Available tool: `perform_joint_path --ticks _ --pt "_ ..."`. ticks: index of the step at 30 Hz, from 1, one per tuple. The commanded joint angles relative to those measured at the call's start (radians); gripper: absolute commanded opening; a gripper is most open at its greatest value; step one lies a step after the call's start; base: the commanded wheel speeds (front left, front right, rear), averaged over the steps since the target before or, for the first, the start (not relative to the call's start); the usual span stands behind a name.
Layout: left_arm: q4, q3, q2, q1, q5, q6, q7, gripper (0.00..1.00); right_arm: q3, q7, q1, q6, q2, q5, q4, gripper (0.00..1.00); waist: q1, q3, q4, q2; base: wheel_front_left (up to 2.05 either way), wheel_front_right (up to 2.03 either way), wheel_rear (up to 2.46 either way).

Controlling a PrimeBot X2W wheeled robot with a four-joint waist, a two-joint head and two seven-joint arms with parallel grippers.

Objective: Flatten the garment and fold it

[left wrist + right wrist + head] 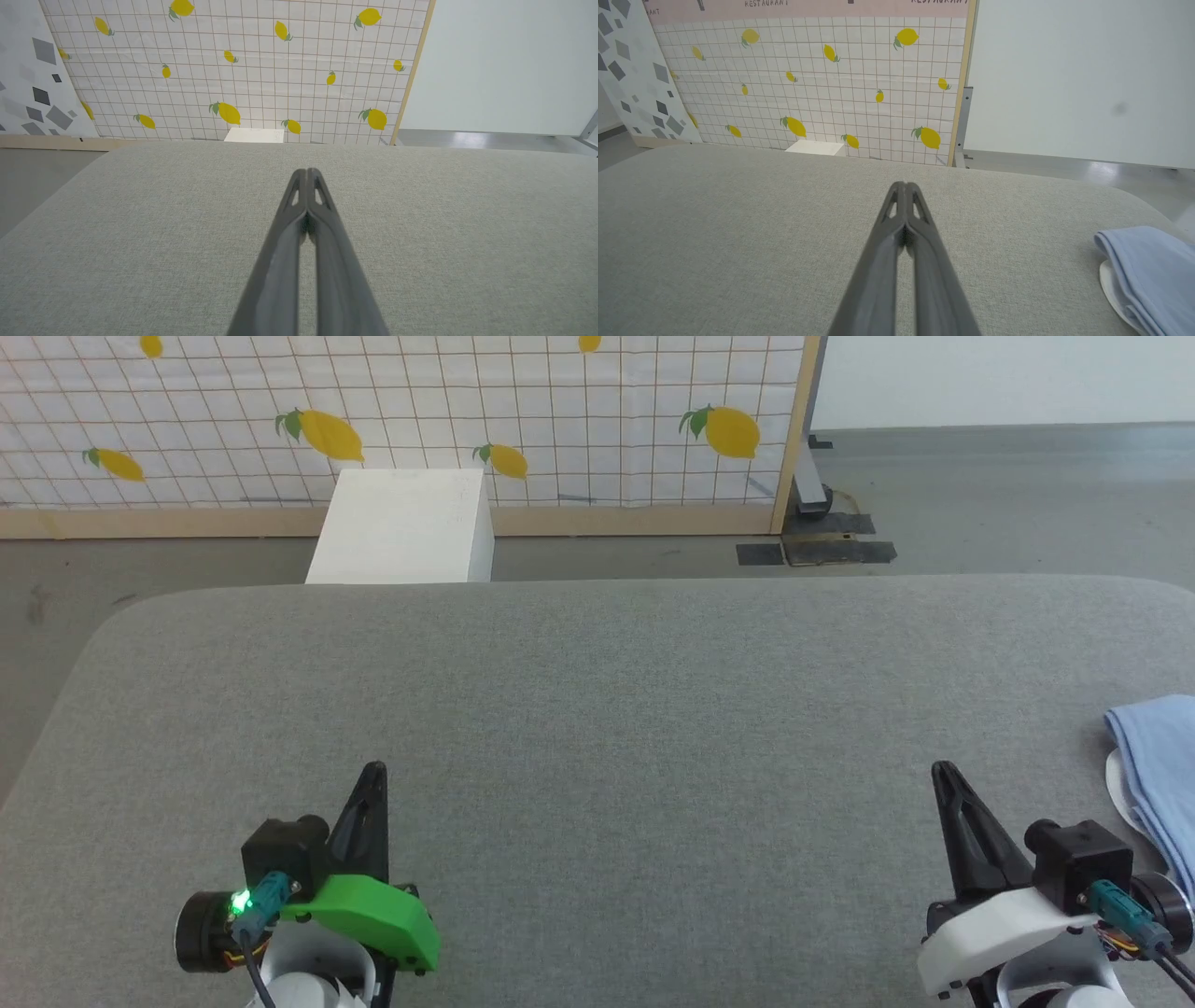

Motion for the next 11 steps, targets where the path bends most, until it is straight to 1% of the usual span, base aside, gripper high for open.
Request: perform_joint_path --ticks 1,11 --pt "-0.010 0.005 -0.006 0.016 0.019 0.008 0.007 0.00 0.003 0.004 -0.013 -0.001 0.001 -0.009 -0.005 0.00 0.0000 0.000 -0.001 0.0000 0.00 0.00 0.00" --pt "-0.037 0.014 -0.007 0.023 0.046 0.017 0.032 0.00 0.009 0.018 -0.020 -0.001 0.001 -0.017 -0.008 0.00 0.0000 0.003 -0.004 0.0000 0.00 0.00 0.00"
